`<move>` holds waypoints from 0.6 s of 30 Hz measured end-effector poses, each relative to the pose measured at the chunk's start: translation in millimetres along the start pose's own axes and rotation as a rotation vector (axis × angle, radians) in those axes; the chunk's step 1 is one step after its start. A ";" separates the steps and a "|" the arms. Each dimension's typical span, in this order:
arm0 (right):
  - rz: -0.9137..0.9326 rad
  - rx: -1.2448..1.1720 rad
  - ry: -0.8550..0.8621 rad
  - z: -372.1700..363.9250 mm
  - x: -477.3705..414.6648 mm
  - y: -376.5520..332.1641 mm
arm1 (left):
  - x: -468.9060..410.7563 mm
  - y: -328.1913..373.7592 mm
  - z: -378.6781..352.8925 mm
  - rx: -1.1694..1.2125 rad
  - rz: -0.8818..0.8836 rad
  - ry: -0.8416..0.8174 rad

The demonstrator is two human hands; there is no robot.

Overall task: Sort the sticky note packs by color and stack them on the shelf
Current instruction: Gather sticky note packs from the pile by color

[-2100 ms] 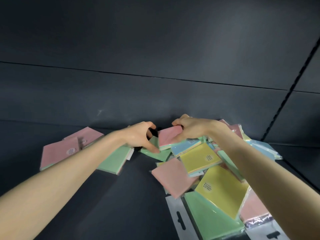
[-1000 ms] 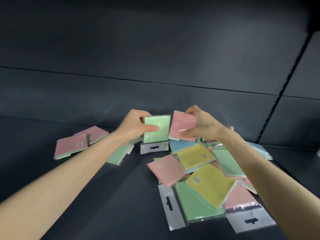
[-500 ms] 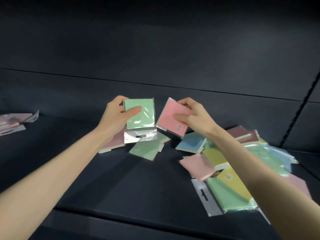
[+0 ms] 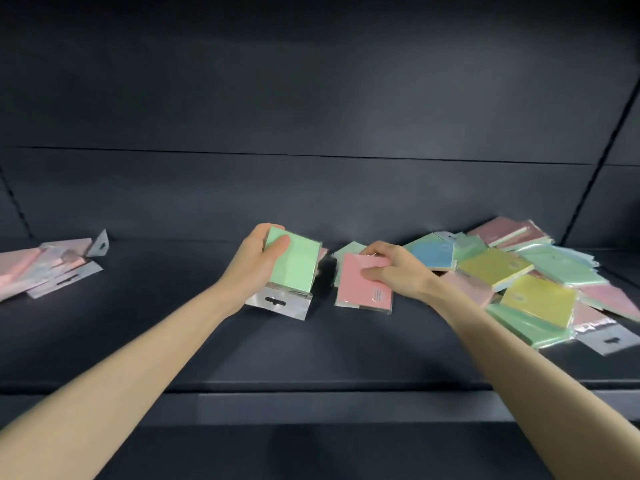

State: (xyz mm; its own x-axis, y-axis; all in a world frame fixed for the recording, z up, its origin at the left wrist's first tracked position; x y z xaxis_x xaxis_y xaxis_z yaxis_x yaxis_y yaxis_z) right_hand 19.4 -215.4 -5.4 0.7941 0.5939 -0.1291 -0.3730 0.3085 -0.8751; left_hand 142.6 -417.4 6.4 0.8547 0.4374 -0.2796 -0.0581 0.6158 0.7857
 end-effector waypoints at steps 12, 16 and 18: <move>0.067 0.018 -0.098 -63.1 -16.9 -33.3 | 18.5 -30.4 50.5 0.009 0.085 0.037; 0.147 0.116 -0.137 -92.4 -29.6 -40.9 | 29.4 -45.7 66.9 0.000 0.124 0.098; 0.133 0.306 -0.131 -98.1 -35.3 -39.0 | 33.4 -51.1 71.1 -0.017 0.130 0.087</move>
State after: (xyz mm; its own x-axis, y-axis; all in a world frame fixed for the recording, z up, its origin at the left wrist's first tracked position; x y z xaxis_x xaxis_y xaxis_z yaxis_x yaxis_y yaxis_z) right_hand 53.0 -321.3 -12.5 0.6684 0.7277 -0.1539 -0.6109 0.4191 -0.6717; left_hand 210.7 -480.8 -3.8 0.7917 0.5687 -0.2232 -0.1748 0.5609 0.8092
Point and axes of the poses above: each hand's wrist, its own x-axis away from the middle knuckle, its own z-axis out of the back of the hand, y = z × x, the point moved 2 cm from there along -x, towards the middle knuckle, and after that the axes turned 15 degrees about -x, right-handed, at the moved point
